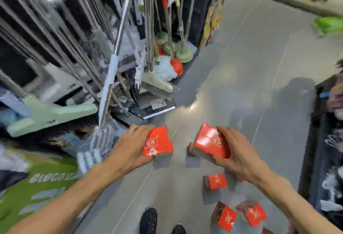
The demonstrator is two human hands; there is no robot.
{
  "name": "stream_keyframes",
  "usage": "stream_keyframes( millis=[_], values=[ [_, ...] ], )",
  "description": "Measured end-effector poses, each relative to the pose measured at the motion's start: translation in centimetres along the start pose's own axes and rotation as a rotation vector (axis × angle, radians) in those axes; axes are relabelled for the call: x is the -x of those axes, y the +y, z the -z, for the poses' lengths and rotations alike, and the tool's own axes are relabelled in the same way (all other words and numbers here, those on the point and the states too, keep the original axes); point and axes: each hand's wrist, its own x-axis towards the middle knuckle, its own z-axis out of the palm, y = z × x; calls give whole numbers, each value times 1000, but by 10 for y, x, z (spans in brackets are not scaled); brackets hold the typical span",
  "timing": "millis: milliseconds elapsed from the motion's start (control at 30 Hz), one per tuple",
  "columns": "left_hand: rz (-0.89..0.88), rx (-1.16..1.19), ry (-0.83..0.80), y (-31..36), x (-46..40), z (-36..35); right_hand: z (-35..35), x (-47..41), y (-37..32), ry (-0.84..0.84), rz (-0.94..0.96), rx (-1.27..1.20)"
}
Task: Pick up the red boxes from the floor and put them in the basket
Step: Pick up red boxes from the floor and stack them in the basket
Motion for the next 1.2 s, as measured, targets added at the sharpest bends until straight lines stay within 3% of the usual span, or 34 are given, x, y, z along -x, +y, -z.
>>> stream_keyframes(
  millis=[233,500,700,867,1200],
  values=[
    [67,-43,219,68,90,176,153,32,-132,79,225,72],
    [341,-104,423,123,245,252,187,56,-254,-33,560,108],
    [689,-180,556,166,413,270,164,100,-372,-118,875,125],
    [1003,-225,670,216,564,262,112,166,-489,-289,1141,145],
    [1509,-297,858,336,860,205,-8,409,-717,-523,1593,133]
  ],
)
